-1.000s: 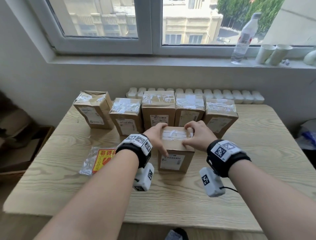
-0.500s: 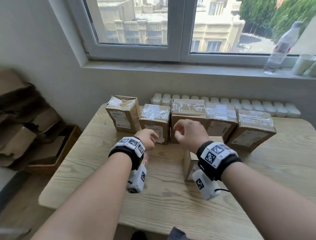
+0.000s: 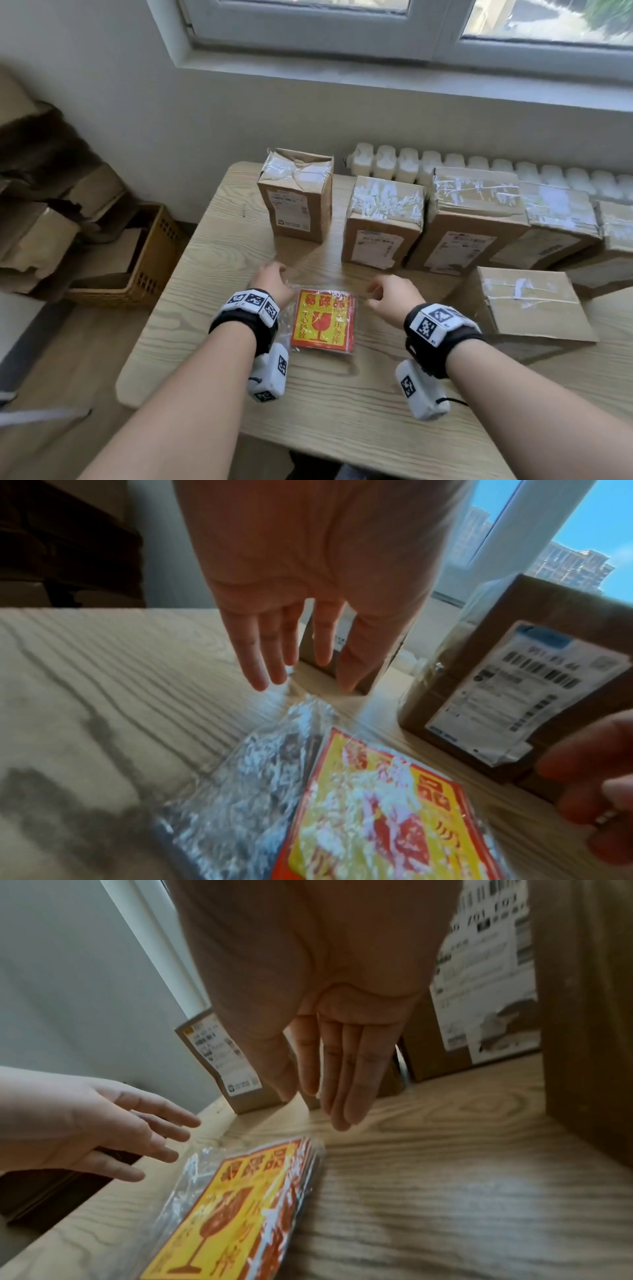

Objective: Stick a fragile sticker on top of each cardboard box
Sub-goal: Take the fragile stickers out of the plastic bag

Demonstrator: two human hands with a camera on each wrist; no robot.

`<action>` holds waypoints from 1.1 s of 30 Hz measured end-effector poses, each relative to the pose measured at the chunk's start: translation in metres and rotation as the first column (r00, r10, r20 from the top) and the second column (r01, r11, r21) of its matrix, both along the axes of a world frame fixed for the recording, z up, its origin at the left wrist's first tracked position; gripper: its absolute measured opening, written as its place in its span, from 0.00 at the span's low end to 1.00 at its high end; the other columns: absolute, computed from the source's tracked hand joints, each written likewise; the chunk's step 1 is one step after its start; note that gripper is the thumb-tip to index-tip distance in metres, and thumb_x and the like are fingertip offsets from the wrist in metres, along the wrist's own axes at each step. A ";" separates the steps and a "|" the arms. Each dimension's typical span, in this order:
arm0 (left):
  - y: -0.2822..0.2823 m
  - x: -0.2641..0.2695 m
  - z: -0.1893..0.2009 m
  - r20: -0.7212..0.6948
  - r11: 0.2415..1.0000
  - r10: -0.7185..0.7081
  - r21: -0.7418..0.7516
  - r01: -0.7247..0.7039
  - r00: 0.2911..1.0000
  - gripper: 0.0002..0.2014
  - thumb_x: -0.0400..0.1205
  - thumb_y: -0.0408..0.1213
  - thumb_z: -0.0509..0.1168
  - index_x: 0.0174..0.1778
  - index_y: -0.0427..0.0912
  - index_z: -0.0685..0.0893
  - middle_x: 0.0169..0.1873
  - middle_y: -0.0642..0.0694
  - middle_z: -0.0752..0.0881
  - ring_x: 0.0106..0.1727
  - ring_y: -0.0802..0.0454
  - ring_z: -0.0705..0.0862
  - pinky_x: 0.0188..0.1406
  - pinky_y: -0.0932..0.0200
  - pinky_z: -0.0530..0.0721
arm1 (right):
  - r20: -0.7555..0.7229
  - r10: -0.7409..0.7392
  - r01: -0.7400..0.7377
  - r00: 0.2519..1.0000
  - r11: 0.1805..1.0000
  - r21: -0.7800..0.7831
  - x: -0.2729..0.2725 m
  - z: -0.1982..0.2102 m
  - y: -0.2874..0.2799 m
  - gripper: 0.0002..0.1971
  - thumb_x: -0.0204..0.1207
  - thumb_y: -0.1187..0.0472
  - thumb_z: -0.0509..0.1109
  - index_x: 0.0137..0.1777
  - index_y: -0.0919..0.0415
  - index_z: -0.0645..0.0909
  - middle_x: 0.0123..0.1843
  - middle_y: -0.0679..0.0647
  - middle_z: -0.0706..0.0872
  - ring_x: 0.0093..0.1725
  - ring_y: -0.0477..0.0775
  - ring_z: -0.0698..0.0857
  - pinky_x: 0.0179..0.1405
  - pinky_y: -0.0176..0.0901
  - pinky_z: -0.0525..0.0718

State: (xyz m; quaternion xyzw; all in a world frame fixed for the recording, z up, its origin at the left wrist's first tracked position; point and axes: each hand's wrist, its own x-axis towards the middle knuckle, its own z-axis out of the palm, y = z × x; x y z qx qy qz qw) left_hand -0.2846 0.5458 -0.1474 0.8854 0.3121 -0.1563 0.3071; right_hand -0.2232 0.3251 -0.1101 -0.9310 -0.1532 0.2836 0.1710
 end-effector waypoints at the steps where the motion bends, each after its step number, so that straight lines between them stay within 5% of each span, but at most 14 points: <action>1: 0.002 0.000 -0.006 -0.014 1.000 -0.003 -0.012 0.003 1.000 0.33 0.73 0.39 0.74 0.74 0.44 0.73 0.72 0.41 0.76 0.69 0.43 0.78 0.71 0.49 0.76 | -0.036 -0.007 0.006 0.999 1.000 -0.020 -0.001 -0.008 0.005 0.18 0.76 0.56 0.70 0.65 0.57 0.81 0.62 0.54 0.86 0.60 0.54 0.84 0.59 0.43 0.81; 6: -0.001 0.005 -0.023 -0.051 0.976 -0.216 0.017 0.217 0.975 0.45 0.66 0.42 0.81 0.78 0.46 0.68 0.75 0.46 0.74 0.75 0.45 0.73 0.73 0.46 0.73 | -0.164 -0.060 0.057 0.985 0.998 -0.020 -0.008 -0.038 0.020 0.36 0.69 0.53 0.79 0.76 0.58 0.70 0.70 0.55 0.82 0.67 0.54 0.82 0.65 0.45 0.79; 9: -0.012 0.014 -0.022 -0.064 0.882 -0.455 0.108 0.459 0.888 0.47 0.63 0.48 0.82 0.78 0.49 0.68 0.74 0.49 0.75 0.74 0.47 0.73 0.73 0.45 0.72 | -0.174 -0.105 0.108 0.979 0.994 0.005 -0.007 -0.046 0.025 0.41 0.66 0.56 0.81 0.77 0.58 0.67 0.70 0.56 0.81 0.67 0.55 0.81 0.64 0.43 0.78; 14: -0.027 0.030 -0.019 -0.136 0.805 -0.569 0.110 0.583 0.811 0.43 0.62 0.43 0.83 0.72 0.51 0.73 0.69 0.49 0.79 0.69 0.47 0.77 0.68 0.49 0.76 | -0.211 -0.178 0.193 0.961 0.980 0.049 -0.005 -0.059 0.028 0.46 0.61 0.61 0.84 0.78 0.56 0.64 0.69 0.56 0.81 0.65 0.55 0.82 0.64 0.46 0.80; 17: -0.032 0.034 -0.017 -0.226 0.784 -0.589 0.072 0.616 0.776 0.31 0.63 0.40 0.83 0.61 0.46 0.80 0.61 0.46 0.81 0.62 0.46 0.81 0.60 0.51 0.82 | -0.241 -0.180 0.205 0.954 0.975 0.081 -0.004 -0.062 0.026 0.41 0.62 0.64 0.83 0.75 0.56 0.69 0.67 0.55 0.83 0.63 0.54 0.83 0.64 0.48 0.82; 21: -0.033 0.033 -0.013 -0.212 0.832 -0.544 -0.014 0.554 0.812 0.20 0.66 0.35 0.80 0.51 0.45 0.83 0.53 0.47 0.85 0.54 0.46 0.84 0.51 0.54 0.86 | -0.292 -0.174 0.220 0.940 0.967 0.132 -0.003 -0.060 0.020 0.32 0.63 0.64 0.82 0.68 0.58 0.76 0.60 0.53 0.86 0.57 0.52 0.86 0.60 0.49 0.84; 24: -0.031 0.034 -0.003 -0.183 0.878 -0.476 -0.156 0.453 0.860 0.18 0.68 0.33 0.77 0.52 0.41 0.82 0.51 0.43 0.87 0.51 0.44 0.86 0.50 0.49 0.88 | -0.339 -0.169 0.245 0.926 0.949 0.197 0.000 -0.050 0.014 0.22 0.65 0.64 0.81 0.59 0.57 0.79 0.47 0.47 0.86 0.49 0.48 0.85 0.54 0.43 0.83; 28: -0.021 0.037 0.020 -0.052 0.910 -0.276 -0.336 0.244 0.960 0.18 0.71 0.31 0.76 0.56 0.38 0.83 0.53 0.42 0.88 0.54 0.44 0.87 0.53 0.51 0.87 | -0.415 -0.176 0.313 0.892 0.905 0.289 0.004 -0.030 0.008 0.22 0.69 0.66 0.79 0.63 0.62 0.79 0.46 0.49 0.87 0.47 0.50 0.87 0.47 0.40 0.84; 33: -0.012 0.037 0.048 0.009 0.883 -0.212 -0.427 0.196 0.977 0.20 0.73 0.35 0.76 0.61 0.40 0.83 0.54 0.45 0.87 0.52 0.50 0.85 0.43 0.61 0.81 | -0.430 -0.196 0.358 0.881 0.871 0.336 0.009 -0.003 0.003 0.18 0.74 0.69 0.73 0.64 0.62 0.78 0.42 0.50 0.86 0.39 0.47 0.86 0.33 0.34 0.83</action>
